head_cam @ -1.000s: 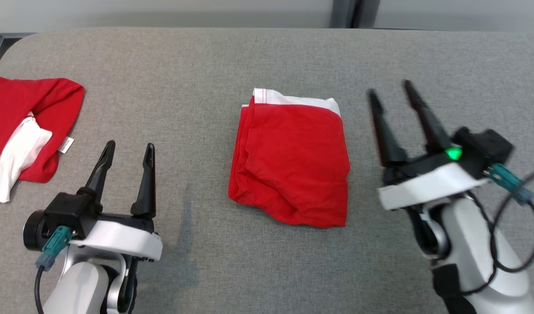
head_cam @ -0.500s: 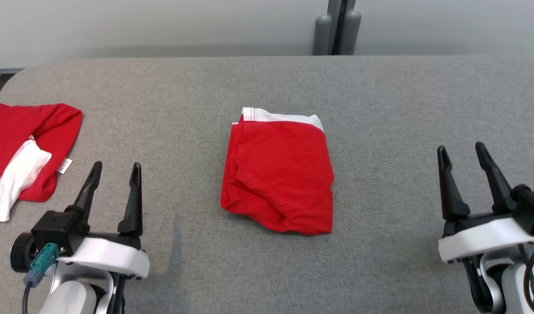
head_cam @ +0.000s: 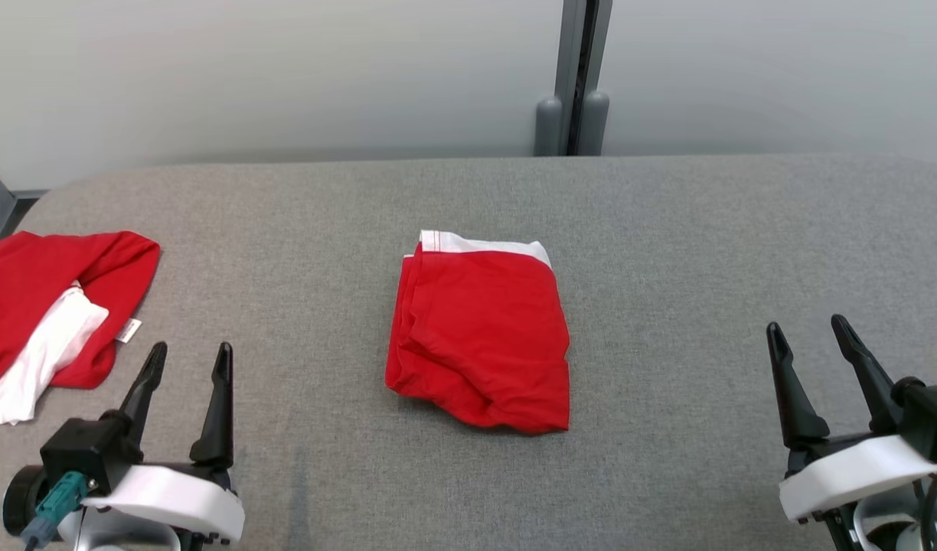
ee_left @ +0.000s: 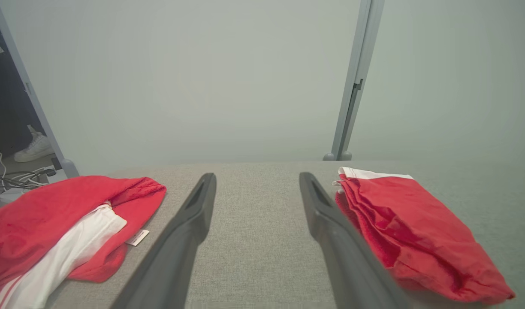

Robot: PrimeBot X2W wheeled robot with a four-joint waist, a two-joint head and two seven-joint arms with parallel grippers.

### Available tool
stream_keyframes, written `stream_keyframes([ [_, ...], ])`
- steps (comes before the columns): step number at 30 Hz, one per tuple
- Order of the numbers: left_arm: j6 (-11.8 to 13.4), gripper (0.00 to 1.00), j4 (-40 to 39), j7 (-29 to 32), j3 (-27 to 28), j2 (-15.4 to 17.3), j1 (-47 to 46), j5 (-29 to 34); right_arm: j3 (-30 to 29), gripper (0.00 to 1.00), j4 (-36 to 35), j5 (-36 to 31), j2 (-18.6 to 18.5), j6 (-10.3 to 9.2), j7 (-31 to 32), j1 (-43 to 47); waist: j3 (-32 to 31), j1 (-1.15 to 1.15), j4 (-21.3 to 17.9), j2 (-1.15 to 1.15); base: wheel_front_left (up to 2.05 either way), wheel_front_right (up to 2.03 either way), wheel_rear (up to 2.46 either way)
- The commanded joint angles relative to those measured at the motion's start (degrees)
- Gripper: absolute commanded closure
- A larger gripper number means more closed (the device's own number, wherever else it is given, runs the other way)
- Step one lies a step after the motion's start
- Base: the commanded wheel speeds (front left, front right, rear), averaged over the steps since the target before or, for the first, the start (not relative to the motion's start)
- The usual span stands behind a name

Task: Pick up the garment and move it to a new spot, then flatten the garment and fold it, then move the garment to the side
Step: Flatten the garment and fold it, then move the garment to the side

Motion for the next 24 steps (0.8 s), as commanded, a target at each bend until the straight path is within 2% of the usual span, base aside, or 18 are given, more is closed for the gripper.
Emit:
stream_keyframes([
  [1, 0.34, 0.0, -0.49, 0.04, 0.17, 0.21, 1.03, -0.37, -0.53, 0.0, -0.45, 0.37, -0.41, 0.02, 0.25, 0.96, -1.16, 0.0, 0.04, 0.0, 0.0, 0.0, 0.0],
  [24, 1.14, 0.0, -3.22, 1.17, -0.19, 1.46, 3.54, -1.4, -2.35, 0.0, -3.07, 0.42, 0.74, 0.02, 1.2, 4.13, -2.43, 0.0, 0.74, 0.0, 0.0, 0.0, 0.0],
])
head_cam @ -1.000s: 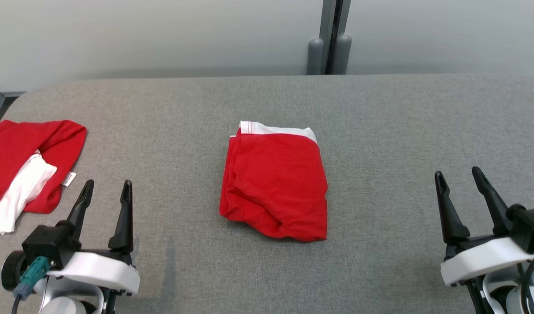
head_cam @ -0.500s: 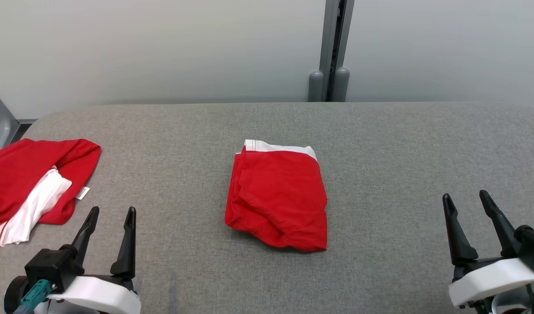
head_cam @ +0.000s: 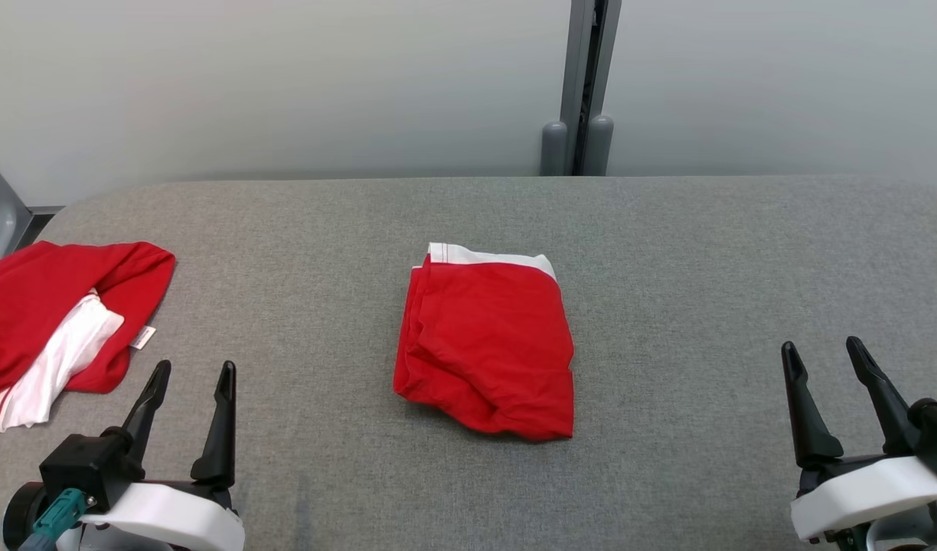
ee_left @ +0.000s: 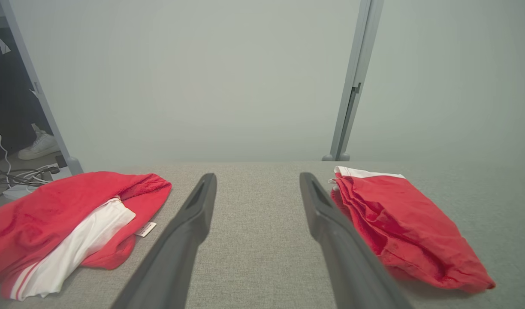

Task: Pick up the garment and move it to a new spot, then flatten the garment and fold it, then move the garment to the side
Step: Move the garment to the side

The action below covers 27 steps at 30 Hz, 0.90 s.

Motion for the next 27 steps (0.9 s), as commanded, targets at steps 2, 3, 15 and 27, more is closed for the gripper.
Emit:
stream_keyframes([
  [2, 0.34, 0.0, -0.15, 0.09, -0.01, 0.47, -0.03, -0.48, -0.56, 0.0, -0.5, -0.38, -0.03, 0.02, 0.15, 0.33, 0.06, 0.0, 0.11, 0.0, 0.0, 0.0, 0.0],
  [3, 0.36, 0.0, -0.12, 0.15, -0.05, 0.47, -0.17, -0.5, -0.64, 0.0, -0.53, -0.34, 0.01, 0.02, 0.14, 0.32, 0.09, 0.0, 0.16, 0.0, 0.0, 0.0, 0.0],
  [15, 0.71, 0.0, -0.39, 0.72, -0.51, 0.55, -1.38, -0.2, -1.16, 0.0, -0.23, 0.16, 0.31, 0.02, 0.04, 0.44, 0.6, 0.0, 0.62, 0.0, 0.0, 0.0, 0.0],
  [27, -0.57, 0.0, -1.15, -1.46, -0.48, -0.88, -7.36, -0.47, 2.73, 0.0, 7.83, 2.71, -0.22, 0.03, -0.34, -7.54, 6.63, 0.0, 7.24, 0.0, 0.0, 0.0, 0.0],
])
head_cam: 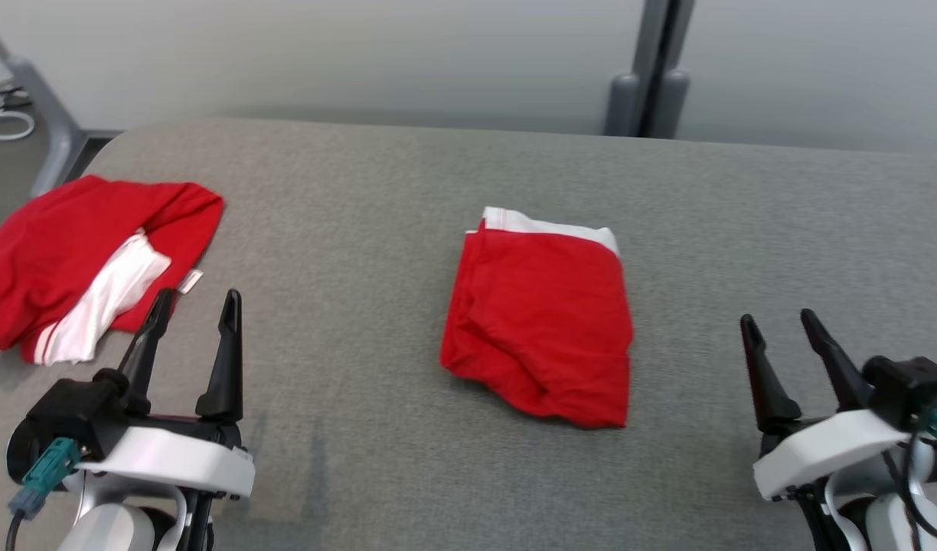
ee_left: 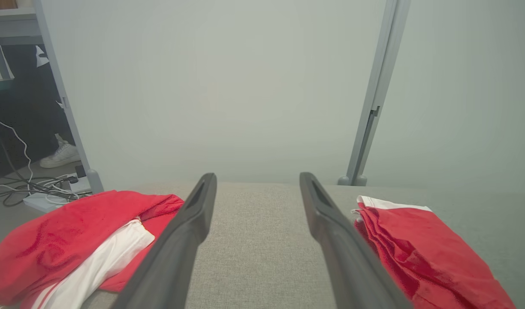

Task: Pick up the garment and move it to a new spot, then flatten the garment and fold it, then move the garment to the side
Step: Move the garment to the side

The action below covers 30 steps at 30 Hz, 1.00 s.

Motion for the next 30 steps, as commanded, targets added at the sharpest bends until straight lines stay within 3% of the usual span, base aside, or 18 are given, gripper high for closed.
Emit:
stream_keyframes([
  [1, -0.38, 0.0, 0.21, -0.37, 0.18, -0.23, -1.19, -0.13, 0.4, 0.0, 1.56, 0.29, -0.27, 0.04, -0.42, -1.15, 1.95, 0.0, 2.44, 0.0, 0.0, 0.0, 0.0],
  [9, -2.08, 0.0, 1.53, -2.78, -0.75, -2.39, -6.23, 0.23, 5.19, 0.0, 15.18, 2.49, -0.04, 0.04, -2.62, -7.8, 6.09, 0.0, 8.23, 0.0, 0.0, 0.0, 0.0],
  [19, -3.42, 0.0, 3.14, -4.26, -1.15, -3.54, -9.13, 1.17, 10.16, 0.0, 28.42, 7.58, 0.18, 0.05, -2.24, -12.65, 8.89, 0.0, 10.68, 0.0, 0.0, 0.0, 0.0],
  [20, -3.5, 0.0, 3.23, -4.36, -1.07, -3.64, -9.18, 1.21, 10.68, 0.04, 29.36, 8.01, 0.08, 0.09, -1.72, -12.87, 8.95, 0.0, 10.69, 0.0, 0.0, 0.0, 0.0],
  [21, -3.56, 0.0, 3.33, -4.39, -1.0, -3.71, -9.18, 1.28, 11.2, 0.53, 30.13, 8.59, 0.04, 0.09, -1.69, -13.24, 9.01, 0.0, 10.64, 0.0, 0.0, 0.0, 0.0],
  [23, -3.63, 0.0, 3.52, -4.57, -0.84, -3.77, -9.27, 1.38, 11.98, 1.0, 31.21, 9.44, -0.21, 0.09, -1.67, -13.82, 9.09, 0.0, 10.49, 0.0, 0.0, 0.0, 0.0],
  [30, -3.94, 0.0, 4.0, -4.81, -0.19, -3.57, -9.28, 1.75, 13.55, 1.0, 32.14, 12.26, -1.48, 0.02, -2.51, -15.11, 8.67, 0.0, 9.07, 0.0, 0.0, 0.0, 0.0],
])
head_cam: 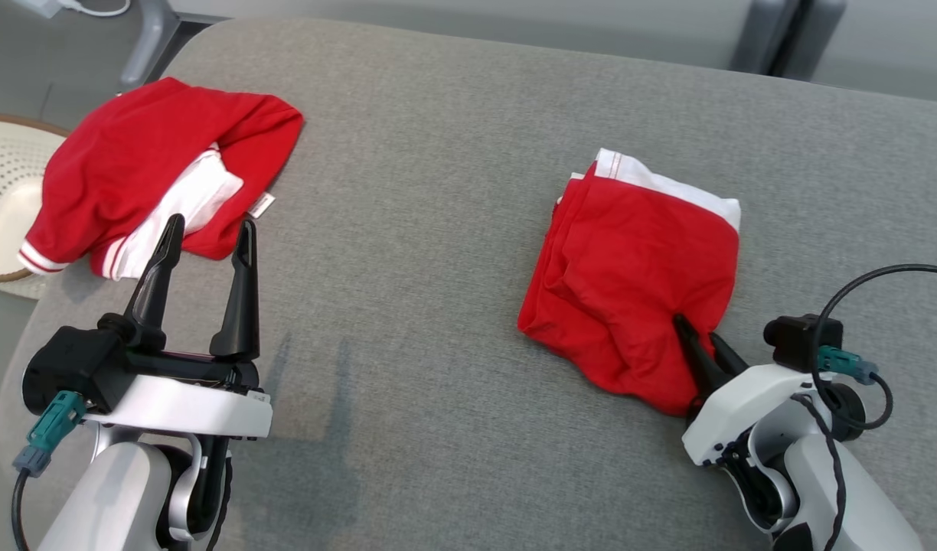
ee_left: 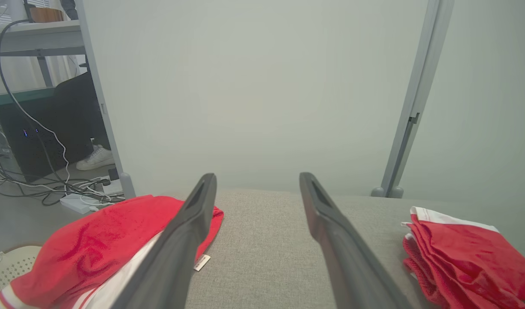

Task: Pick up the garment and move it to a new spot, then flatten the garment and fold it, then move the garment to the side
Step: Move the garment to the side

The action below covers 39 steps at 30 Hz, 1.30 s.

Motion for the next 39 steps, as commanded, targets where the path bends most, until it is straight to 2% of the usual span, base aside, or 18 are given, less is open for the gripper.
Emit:
stream_keyframes([
  [1, -0.2, 0.0, 0.14, -0.26, 0.33, 0.14, -0.48, 0.8, 0.2, 1.0, 1.58, 1.69, -0.25, 0.0, 0.23, 1.57, -0.38, 0.0, -0.95, 0.0, 0.0, 0.0, 0.0],
  [10, 0.17, 0.0, -1.72, 0.52, 0.72, 2.13, 0.58, 1.18, 4.73, 1.0, -1.17, 0.94, -3.37, -0.07, -0.78, 1.95, -0.06, 0.0, -9.24, 0.0, 0.0, 0.0, 0.0],
  [11, 0.14, 0.0, -2.46, 1.08, 0.62, 2.81, 0.48, 1.44, 5.38, 1.0, -1.81, 0.97, -3.71, -0.07, -0.6, 2.23, 0.53, 0.0, -11.69, 0.0, 0.0, 0.0, 0.0],
  [16, 0.33, 0.0, -4.79, 2.34, 0.82, 4.42, -0.1, 1.99, 7.03, 1.0, -3.91, 0.49, -4.84, -0.07, -0.52, 1.99, 2.61, 0.0, -18.06, 0.0, 0.0, 0.0, 0.0],
  [21, 0.43, 0.0, -7.21, 3.92, 1.3, 6.31, -1.24, 2.42, 11.2, 1.0, -6.39, -1.09, -6.94, -0.07, 0.33, -0.16, 5.4, 0.0, -24.73, 0.0, 0.0, 0.0, 0.0],
  [25, 0.79, 0.0, -10.33, 5.68, 2.01, 8.45, -2.11, 3.11, 16.35, 1.0, -7.83, -3.41, -10.03, -0.07, 1.0, -5.28, 8.94, 0.0, -30.68, 0.0, 0.0, 0.0, 0.0],
  [29, 0.5, 0.0, -13.88, 8.29, 1.36, 10.57, -3.69, 4.67, 19.82, 1.0, -8.35, -5.52, -13.59, -0.01, 1.05, -11.17, 12.97, 0.0, -34.72, 0.0, 0.0, 0.0, 0.0],
  [39, -0.4, 0.0, -19.82, 13.97, -0.05, 14.11, -7.87, 7.11, 23.37, 1.0, -6.82, -9.64, -25.59, -0.01, 1.54, -22.49, 20.08, 0.0, -40.27, 0.0, 0.0, 0.0, 0.0],
])
